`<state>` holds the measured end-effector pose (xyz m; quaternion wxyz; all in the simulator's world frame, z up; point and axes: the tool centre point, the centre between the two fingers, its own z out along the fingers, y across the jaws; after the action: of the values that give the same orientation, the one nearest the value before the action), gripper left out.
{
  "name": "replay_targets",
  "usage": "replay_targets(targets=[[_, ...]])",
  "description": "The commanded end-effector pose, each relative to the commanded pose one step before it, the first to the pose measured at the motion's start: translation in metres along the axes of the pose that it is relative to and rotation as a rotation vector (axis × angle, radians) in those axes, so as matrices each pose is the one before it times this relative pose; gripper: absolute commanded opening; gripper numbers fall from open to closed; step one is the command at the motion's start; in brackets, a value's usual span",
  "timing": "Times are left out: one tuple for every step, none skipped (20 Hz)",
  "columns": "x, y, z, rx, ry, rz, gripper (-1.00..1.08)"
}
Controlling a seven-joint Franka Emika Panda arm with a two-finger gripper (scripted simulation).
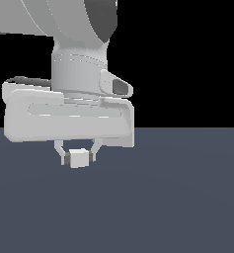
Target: Plug the charger into the wall socket.
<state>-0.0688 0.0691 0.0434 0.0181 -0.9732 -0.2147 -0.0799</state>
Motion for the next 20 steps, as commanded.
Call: replay_targets(targets=[[0.00323, 0.00296, -0.00481, -0.01117, 0.00117, 0.07133, -1.00], [0.00122, 0.00114, -0.00180, -0.00438, 0.00022, 0.02730, -1.00], [0.00121, 0.00114, -0.00179, -0.00436, 0.00020, 0.02711, -1.00], [0.00119, 0.00113, -0.00177, -0.00434, 0.00018, 0.02692, -1.00], [0.00118, 0.00113, -0.00176, -0.00432, 0.00015, 0.02673, -1.00], [0.00117, 0.00113, -0.00174, -0.00431, 0.00013, 0.02658, -1.00], [0.00116, 0.00113, -0.00173, -0.00429, 0.00011, 0.02642, -1.00], [0.00115, 0.00112, -0.00171, -0.00428, 0.00009, 0.02626, -1.00], [0.00114, 0.00113, -0.00170, -0.00427, 0.00007, 0.02613, -1.00], [0.00113, 0.00112, -0.00169, -0.00426, 0.00005, 0.02598, -1.00], [0.00112, 0.00113, -0.00168, -0.00425, 0.00003, 0.02588, -1.00], [0.00111, 0.00113, -0.00166, -0.00425, 0.00001, 0.02576, -1.00], [0.00110, 0.00113, -0.00165, -0.00424, -0.00001, 0.02565, -1.00], [0.00109, 0.00113, -0.00164, -0.00424, -0.00003, 0.02556, -1.00], [0.00108, 0.00114, -0.00163, -0.00424, -0.00005, 0.02549, -1.00], [0.00107, 0.00114, -0.00162, -0.00424, -0.00007, 0.02540, -1.00], [0.00106, 0.00115, -0.00161, -0.00425, -0.00009, 0.02534, -1.00], [0.00106, 0.00114, -0.00160, -0.00425, -0.00012, 0.02528, -1.00], [0.00105, 0.00115, -0.00159, -0.00426, -0.00014, 0.02524, -1.00], [0.00104, 0.00116, -0.00159, -0.00427, -0.00016, 0.02519, -1.00]])
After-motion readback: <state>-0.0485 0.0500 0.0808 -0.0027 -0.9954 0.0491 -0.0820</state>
